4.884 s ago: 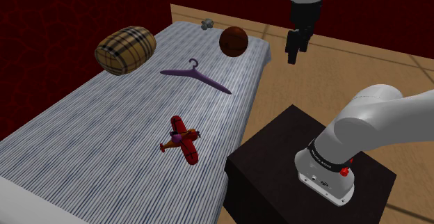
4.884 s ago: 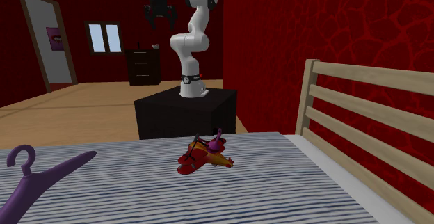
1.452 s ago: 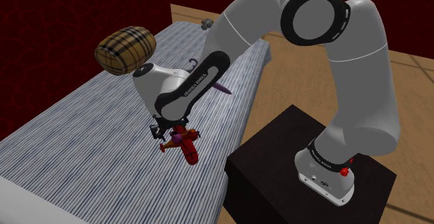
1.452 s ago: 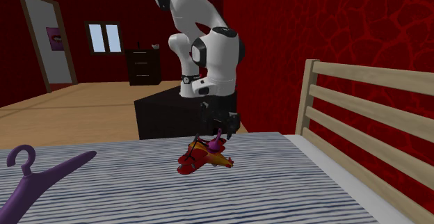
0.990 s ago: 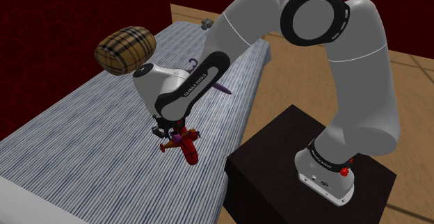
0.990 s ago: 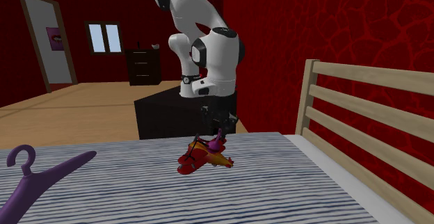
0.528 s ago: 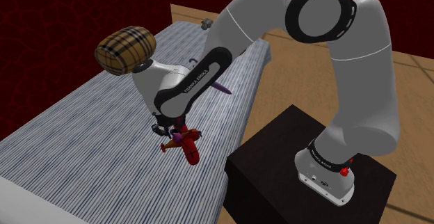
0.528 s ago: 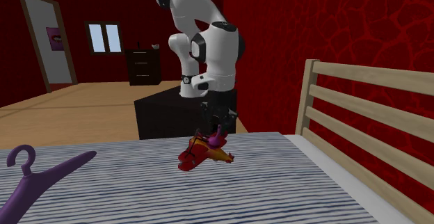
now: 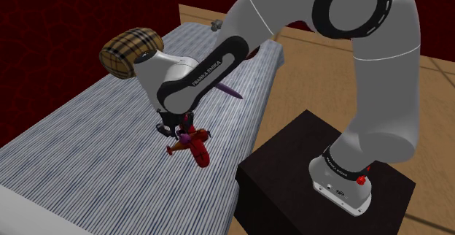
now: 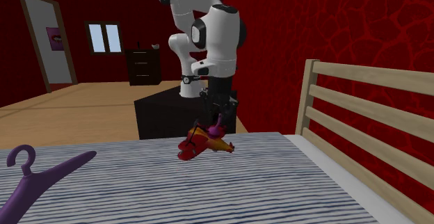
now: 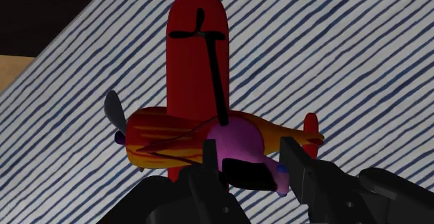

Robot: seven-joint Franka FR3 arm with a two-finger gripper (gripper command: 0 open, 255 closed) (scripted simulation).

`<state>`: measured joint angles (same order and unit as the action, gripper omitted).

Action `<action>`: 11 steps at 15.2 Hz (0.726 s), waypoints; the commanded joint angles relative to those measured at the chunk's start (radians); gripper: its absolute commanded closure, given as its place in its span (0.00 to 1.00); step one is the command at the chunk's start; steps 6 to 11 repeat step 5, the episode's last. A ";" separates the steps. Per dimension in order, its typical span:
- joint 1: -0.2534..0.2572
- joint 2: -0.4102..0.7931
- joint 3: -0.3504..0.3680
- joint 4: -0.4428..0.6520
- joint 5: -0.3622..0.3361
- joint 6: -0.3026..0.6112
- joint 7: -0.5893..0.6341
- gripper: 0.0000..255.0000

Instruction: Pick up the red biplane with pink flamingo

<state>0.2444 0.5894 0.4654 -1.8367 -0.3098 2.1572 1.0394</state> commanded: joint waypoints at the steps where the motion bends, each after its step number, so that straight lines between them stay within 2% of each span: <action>1: -0.005 -0.021 0.007 0.000 0.010 -0.019 -0.006 1.00; 11: -0.010 -0.040 0.014 0.002 0.020 -0.039 -0.012 1.00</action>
